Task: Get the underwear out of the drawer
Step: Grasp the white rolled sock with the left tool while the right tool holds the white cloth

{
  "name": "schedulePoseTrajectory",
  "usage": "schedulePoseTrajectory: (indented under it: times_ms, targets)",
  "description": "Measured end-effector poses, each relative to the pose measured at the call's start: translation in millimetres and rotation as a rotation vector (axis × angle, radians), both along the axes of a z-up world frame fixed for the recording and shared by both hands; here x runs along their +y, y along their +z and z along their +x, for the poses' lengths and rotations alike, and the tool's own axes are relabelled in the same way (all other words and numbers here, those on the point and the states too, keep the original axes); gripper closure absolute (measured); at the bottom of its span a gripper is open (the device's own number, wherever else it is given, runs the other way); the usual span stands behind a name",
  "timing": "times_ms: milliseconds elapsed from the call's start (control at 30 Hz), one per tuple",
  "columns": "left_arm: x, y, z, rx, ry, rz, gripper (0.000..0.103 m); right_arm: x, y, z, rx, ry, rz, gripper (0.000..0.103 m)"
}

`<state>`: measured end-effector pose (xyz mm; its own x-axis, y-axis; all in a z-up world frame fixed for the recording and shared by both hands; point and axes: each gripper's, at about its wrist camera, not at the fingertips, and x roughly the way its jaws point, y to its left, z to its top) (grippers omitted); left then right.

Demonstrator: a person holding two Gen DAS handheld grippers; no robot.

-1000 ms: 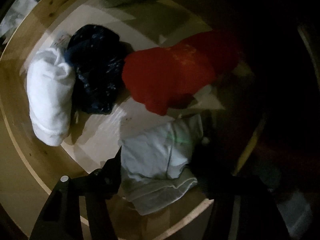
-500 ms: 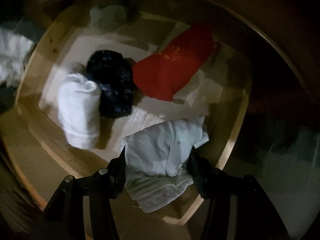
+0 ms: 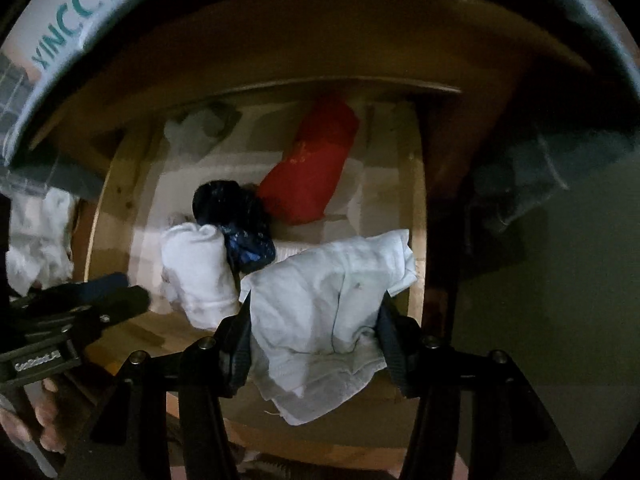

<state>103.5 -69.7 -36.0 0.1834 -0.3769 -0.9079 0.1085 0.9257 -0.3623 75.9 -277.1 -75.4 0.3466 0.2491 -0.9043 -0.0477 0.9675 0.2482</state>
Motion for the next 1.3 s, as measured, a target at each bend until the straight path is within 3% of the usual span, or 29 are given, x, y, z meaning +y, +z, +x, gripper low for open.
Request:
schedulePoseTrajectory:
  times_ms: [233, 700, 900, 1133, 1300]
  targets:
    - [-17.9, -21.0, 22.8, 0.101, 0.055, 0.001, 0.049, -19.6, -2.3, 0.3, 0.01, -0.065, 0.106, 0.052]
    - [-40.9, -51.3, 43.6, 0.104, 0.103, 0.241, 0.041, -4.3, -5.3, 3.7, 0.029, -0.007, 0.092, 0.052]
    - [-32.1, -57.7, 47.9, 0.144, 0.122, 0.219, 0.046, -3.9, -5.9, 3.8, 0.036, -0.003, 0.092, 0.051]
    - [-25.3, -52.4, 34.2, 0.107, 0.091, 0.211, 0.059, -2.7, -8.9, 5.8, 0.046, 0.0, 0.09, 0.051]
    - [-17.5, -38.1, 19.5, 0.075, 0.059, 0.164, 0.06, 2.5, -9.0, 6.1, 0.045, 0.012, 0.043, 0.051]
